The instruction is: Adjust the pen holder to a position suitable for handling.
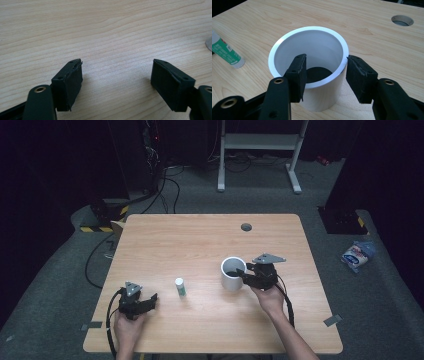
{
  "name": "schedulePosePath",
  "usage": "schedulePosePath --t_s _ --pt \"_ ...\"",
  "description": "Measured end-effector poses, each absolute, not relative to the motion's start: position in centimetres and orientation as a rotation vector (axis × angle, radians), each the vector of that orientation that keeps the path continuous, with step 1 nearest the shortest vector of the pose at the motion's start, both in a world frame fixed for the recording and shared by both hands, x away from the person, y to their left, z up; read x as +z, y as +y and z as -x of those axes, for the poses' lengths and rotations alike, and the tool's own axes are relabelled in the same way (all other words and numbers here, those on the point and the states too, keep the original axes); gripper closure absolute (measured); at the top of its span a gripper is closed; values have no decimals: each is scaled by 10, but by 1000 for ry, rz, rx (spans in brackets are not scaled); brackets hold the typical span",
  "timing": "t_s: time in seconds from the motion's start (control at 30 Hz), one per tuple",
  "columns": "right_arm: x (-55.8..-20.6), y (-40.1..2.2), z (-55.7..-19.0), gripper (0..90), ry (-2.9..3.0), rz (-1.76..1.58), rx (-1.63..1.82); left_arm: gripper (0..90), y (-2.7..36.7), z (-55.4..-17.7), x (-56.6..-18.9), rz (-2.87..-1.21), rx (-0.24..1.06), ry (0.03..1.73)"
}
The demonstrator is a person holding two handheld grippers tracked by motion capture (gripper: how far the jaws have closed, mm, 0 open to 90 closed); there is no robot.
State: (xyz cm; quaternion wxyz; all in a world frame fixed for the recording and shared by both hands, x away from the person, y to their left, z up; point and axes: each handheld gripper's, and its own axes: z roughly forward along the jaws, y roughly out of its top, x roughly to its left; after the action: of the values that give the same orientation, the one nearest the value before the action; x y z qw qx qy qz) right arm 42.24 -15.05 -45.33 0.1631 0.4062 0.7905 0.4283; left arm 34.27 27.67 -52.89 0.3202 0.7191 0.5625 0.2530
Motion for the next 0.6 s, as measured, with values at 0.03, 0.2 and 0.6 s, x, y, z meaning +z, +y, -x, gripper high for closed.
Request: schedulePosePath --t_s 0.03,0.2,0.6 --pt "-453 -151 -421 507 2254 -1162 1225 254 277 -343 -529 -1889 665 1479" --pt "-453 -151 -415 506 2256 -1165 1223 254 277 -343 -529 -1890 665 1479" --pt "-455 -155 -400 504 2266 -1125 1245 255 277 -343 -529 -1890 665 1478"
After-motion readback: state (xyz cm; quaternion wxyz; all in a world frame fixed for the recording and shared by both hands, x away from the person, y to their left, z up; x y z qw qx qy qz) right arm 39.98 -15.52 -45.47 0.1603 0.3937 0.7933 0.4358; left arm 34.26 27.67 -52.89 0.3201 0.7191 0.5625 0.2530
